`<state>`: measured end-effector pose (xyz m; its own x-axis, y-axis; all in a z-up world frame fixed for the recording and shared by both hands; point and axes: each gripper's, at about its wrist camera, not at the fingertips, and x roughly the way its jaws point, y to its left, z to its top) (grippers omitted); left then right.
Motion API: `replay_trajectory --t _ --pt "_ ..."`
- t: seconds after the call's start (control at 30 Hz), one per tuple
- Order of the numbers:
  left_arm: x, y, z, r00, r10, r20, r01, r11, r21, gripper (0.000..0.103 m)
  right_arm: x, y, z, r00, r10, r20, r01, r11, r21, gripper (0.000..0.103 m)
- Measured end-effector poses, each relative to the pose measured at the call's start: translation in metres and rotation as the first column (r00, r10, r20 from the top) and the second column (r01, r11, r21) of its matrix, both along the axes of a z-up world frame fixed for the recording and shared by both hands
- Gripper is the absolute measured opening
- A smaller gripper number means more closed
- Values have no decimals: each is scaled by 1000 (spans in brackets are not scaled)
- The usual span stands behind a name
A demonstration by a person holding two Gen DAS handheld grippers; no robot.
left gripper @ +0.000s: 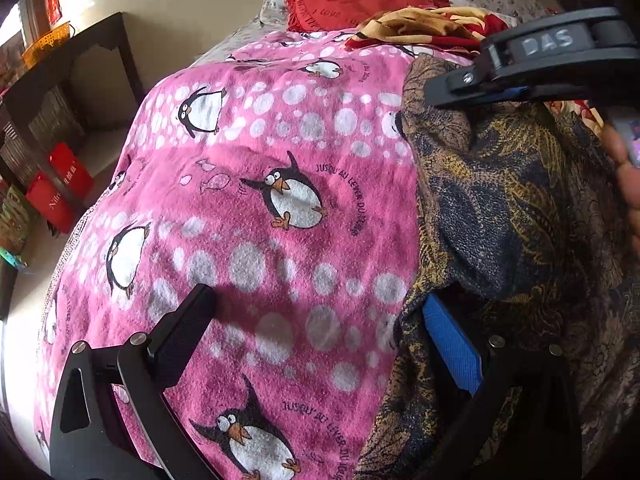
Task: Fold small clothes
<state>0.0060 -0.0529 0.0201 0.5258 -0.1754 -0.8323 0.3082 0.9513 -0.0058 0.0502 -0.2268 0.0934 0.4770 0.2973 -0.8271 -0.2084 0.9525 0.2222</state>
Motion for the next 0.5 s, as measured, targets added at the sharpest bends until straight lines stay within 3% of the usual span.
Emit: replay_trajectory --t 0.03,0.07,0.17,0.27,0.37,0.5 --pt "0 1 1 1000 -6 6 6 1000 -8 103 4 0 -4 1000 -1 -4 2 1000 7 10" --pt "1 3 3 1000 -10 12 10 1000 -15 103 8 0 -5 1000 -12 1 12 1000 18 5" --pt "2 11 10 1000 1 19 1 998 -55 103 16 7 14 998 10 57 -18 991 130 4" --pt "5 17 16 1000 13 20 -12 997 -71 103 41 24 16 997 2 83 -9 997 83 2" --pt "6 18 17 1000 2 31 0 999 -43 103 49 37 -1 999 20 48 -27 989 148 1" --pt "0 22 20 999 -7 43 8 1000 -29 103 15 33 11 998 41 44 -47 989 142 3"
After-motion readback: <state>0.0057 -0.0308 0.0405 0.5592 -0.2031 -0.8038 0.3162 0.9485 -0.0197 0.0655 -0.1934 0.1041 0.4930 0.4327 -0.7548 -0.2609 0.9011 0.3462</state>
